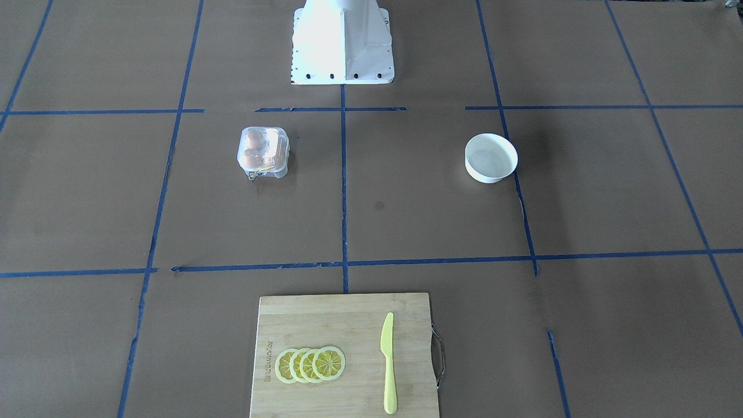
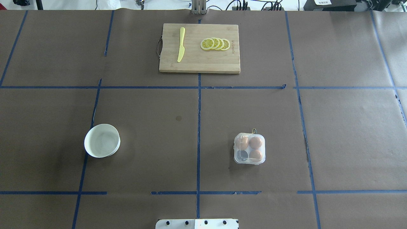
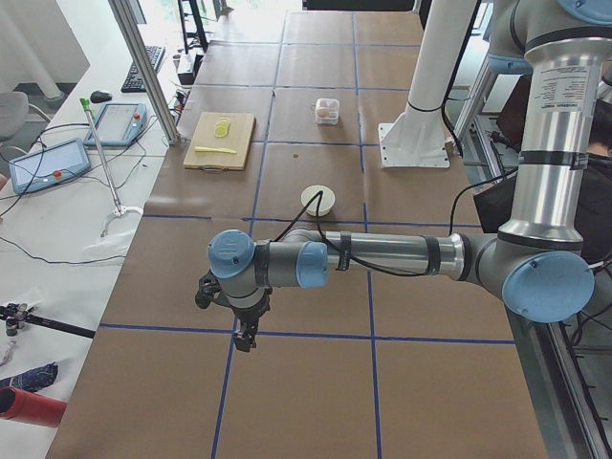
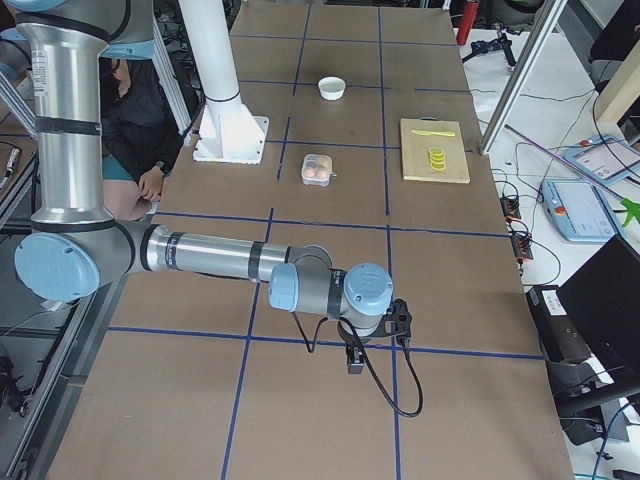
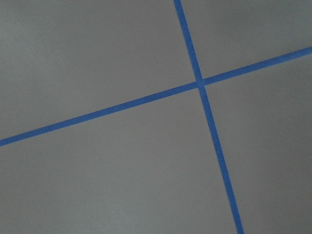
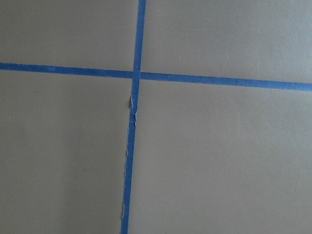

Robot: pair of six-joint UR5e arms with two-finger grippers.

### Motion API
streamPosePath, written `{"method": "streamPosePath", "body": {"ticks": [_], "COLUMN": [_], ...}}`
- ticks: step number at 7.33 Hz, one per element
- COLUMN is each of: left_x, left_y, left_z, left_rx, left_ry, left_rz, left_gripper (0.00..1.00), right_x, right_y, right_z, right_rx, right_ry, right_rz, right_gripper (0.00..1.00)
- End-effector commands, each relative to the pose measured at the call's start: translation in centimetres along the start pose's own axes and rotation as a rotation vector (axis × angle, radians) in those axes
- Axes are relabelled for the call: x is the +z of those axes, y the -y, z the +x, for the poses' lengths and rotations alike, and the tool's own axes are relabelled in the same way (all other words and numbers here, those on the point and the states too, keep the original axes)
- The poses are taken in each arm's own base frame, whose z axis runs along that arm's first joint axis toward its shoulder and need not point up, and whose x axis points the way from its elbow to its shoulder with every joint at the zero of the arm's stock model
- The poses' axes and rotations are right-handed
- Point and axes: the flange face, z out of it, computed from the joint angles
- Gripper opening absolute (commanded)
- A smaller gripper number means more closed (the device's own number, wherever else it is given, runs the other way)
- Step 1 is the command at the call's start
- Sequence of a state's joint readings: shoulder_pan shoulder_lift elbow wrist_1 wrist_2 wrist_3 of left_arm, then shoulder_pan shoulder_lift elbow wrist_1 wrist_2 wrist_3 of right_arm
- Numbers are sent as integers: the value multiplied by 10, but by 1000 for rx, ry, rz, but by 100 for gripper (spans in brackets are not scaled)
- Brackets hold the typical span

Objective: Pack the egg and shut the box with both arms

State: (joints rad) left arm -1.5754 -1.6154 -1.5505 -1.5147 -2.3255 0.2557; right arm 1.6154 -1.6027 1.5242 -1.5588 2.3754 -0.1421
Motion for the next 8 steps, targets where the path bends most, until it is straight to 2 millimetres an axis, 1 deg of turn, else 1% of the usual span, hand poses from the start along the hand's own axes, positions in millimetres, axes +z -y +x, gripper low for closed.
{"method": "streamPosePath", "body": {"ticks": [1, 2, 3, 4, 5, 6, 8], "left_x": [-1, -2, -2, -2, -2, -1, -1], "left_y": [1, 1, 1, 1, 1, 1, 1], "left_z": [1, 2, 2, 2, 2, 1, 1], "left_rx": [1, 3, 3, 2, 2, 1, 1], "left_ry": [-2, 0, 0, 1, 0, 1, -2], "left_rz": [5, 7, 7, 5, 6, 4, 5], "left_gripper": [100, 100, 100, 100, 100, 100, 100], "right_x": [-7, -16, -35, -39, -43, -41, -41], "right_y": [9, 11, 9, 1, 1, -3, -3], "right_z": [-6, -16, -36, -42, -46, -45, -45], "right_rx": [62, 100, 79, 86, 79, 80, 80], "right_ry": [-5, -1, 0, 5, 8, 8, 8], "right_rz": [28, 49, 83, 89, 97, 96, 96], "right_gripper": [100, 100, 100, 100, 100, 100, 100]}}
